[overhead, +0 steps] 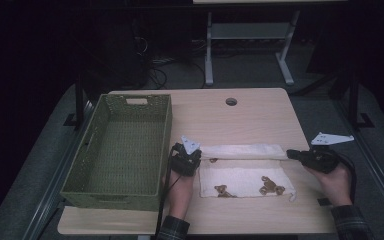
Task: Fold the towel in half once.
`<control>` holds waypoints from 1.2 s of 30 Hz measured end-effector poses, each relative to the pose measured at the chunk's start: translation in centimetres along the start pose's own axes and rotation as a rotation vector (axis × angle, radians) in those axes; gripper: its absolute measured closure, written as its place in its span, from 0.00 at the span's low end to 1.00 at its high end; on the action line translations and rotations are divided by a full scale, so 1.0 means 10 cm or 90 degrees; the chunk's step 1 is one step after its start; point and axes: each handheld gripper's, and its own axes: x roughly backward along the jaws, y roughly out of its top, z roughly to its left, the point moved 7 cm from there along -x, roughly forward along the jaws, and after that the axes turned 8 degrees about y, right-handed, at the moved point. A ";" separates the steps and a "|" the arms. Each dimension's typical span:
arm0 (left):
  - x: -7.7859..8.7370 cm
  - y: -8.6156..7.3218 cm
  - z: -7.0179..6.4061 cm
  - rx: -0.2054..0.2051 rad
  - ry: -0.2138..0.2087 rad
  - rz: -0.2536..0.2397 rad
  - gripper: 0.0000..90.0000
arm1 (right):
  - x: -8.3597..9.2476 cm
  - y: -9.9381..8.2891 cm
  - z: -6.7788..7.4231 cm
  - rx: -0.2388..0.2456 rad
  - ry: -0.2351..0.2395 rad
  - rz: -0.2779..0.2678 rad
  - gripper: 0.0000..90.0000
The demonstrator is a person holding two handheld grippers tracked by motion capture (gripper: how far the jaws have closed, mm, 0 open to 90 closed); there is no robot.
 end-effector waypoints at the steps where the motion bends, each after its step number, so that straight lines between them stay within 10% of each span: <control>1: 0.03 -0.02 -0.01 -0.003 0.001 0.003 0.97 | 0.02 -0.02 0.03 0.001 0.003 0.000 0.98; 36: 0.52 -0.69 -0.29 -0.008 -0.061 0.025 0.98 | 0.31 -0.57 0.52 0.022 0.048 0.043 0.98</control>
